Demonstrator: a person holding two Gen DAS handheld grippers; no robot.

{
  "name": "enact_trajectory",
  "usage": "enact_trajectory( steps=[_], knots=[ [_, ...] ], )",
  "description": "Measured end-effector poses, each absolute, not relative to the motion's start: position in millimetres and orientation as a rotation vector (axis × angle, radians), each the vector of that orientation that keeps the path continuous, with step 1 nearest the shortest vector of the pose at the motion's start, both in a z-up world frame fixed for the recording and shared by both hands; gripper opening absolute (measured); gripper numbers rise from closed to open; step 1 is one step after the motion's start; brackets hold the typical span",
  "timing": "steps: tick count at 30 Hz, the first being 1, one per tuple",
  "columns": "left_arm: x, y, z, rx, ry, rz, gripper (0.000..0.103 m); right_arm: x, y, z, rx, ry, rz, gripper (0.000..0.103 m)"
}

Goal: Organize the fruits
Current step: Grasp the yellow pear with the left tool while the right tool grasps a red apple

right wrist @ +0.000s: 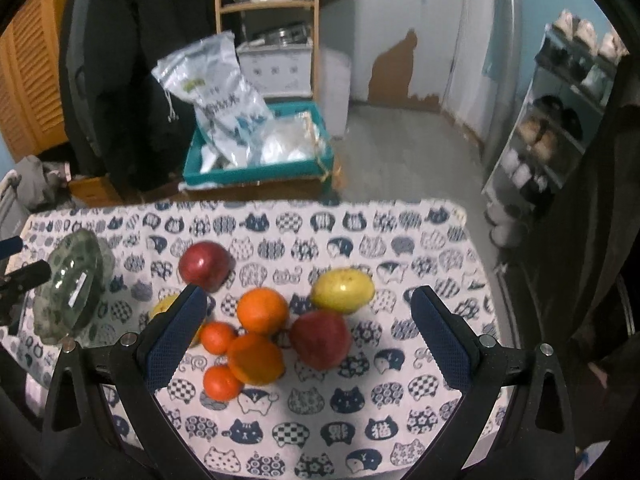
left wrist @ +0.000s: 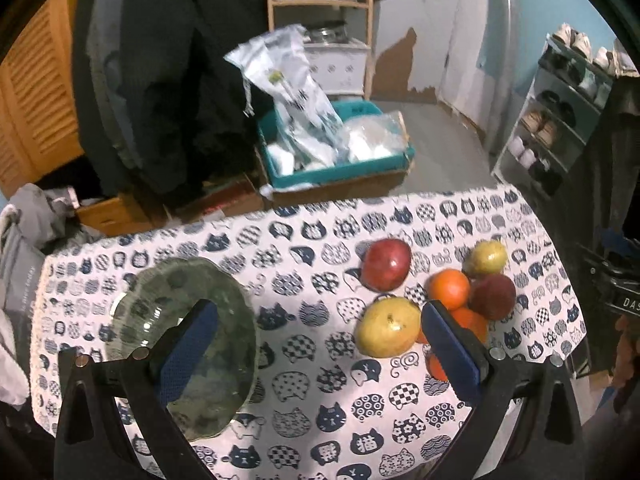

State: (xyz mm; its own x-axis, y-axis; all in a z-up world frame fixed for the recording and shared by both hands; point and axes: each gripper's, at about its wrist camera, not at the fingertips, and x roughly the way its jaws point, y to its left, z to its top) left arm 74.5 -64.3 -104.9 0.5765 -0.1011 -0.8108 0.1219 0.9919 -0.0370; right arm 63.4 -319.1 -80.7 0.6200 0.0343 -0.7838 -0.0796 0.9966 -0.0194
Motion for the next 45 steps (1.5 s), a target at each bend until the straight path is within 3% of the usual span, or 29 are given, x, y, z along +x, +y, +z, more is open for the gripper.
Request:
enact_trajectory(
  steps=[25,37,45],
  knots=[
    [127.5,-121.8,-222.2,0.059,1.186,-0.197,0.102,114.9,-350.8,-200.6,-0.008,1.208,0.037,0.1],
    [136.7,-135.5,-253.2,0.039,1.245,-0.246,0.102,127.4,-347.3,-235.9,0.016,1.29,0.057,0.1],
    [143.9,-140.4,-269.3,-0.018,1.277,-0.295,0.098,129.5,-343.9,-249.6,0.015,1.326,0.078,0.088]
  ],
)
